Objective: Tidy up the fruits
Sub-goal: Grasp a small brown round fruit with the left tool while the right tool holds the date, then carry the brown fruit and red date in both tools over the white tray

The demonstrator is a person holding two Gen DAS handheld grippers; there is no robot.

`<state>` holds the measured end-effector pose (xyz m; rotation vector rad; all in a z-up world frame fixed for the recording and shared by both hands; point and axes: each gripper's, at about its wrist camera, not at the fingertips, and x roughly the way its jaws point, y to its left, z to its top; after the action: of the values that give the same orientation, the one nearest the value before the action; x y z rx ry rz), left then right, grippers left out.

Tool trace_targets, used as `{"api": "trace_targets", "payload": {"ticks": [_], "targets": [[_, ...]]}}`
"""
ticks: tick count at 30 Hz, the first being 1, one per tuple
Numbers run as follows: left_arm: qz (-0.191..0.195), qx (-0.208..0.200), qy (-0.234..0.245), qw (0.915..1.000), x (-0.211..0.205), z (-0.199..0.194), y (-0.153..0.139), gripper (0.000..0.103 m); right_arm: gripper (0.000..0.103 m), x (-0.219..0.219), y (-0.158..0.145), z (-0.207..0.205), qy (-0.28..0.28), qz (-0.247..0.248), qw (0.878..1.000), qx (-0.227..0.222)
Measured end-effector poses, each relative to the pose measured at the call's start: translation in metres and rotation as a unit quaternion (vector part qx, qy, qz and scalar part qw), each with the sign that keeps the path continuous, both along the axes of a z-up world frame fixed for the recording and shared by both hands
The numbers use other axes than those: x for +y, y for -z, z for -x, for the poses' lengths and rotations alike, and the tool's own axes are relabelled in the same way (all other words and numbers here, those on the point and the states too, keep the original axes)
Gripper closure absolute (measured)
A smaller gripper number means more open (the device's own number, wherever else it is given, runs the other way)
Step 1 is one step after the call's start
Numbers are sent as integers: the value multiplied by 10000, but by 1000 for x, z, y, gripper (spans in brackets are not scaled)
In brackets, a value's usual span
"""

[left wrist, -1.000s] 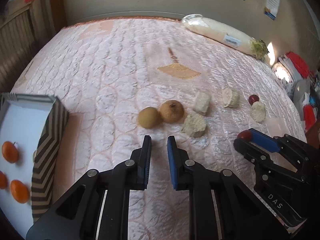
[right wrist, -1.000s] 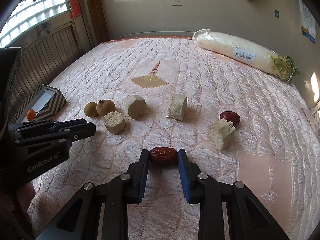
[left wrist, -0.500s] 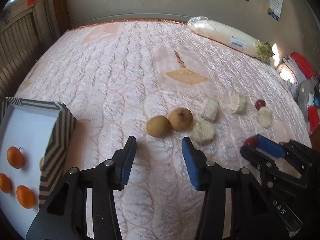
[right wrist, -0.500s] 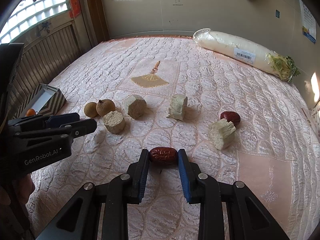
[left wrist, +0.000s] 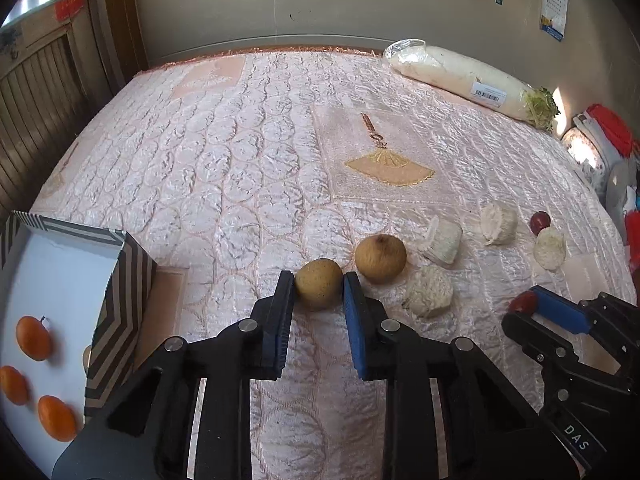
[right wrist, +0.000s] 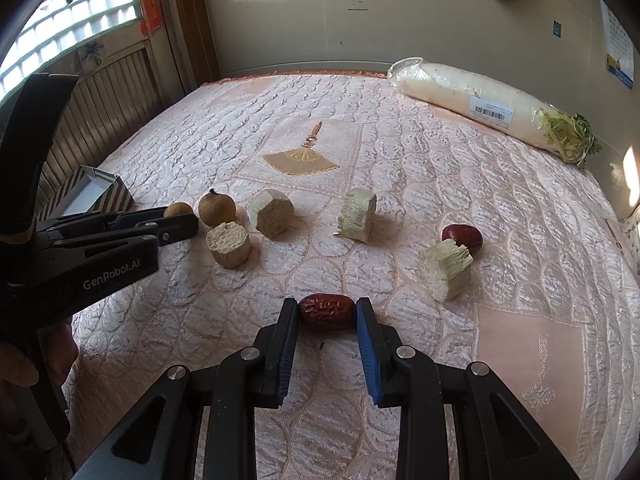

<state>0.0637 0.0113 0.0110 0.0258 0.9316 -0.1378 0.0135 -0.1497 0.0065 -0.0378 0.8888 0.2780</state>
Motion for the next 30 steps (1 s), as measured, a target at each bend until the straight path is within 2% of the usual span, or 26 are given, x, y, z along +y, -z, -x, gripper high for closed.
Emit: {"api": "trace_targets", "payload": {"ticks": [6,14,30], "targets": [[39,-31,-47,10000,3,16,-5,79,75,1,-2,2,8,-19,10000,-4],[-142,-127,-61,9998,4,46,-16,79,75,15,-14,17,-113,84,9998,-158],[-379,-493,-536,9966,56,96,-43,79,75,70,-37,50,-678,-8,9968,-419]]}}
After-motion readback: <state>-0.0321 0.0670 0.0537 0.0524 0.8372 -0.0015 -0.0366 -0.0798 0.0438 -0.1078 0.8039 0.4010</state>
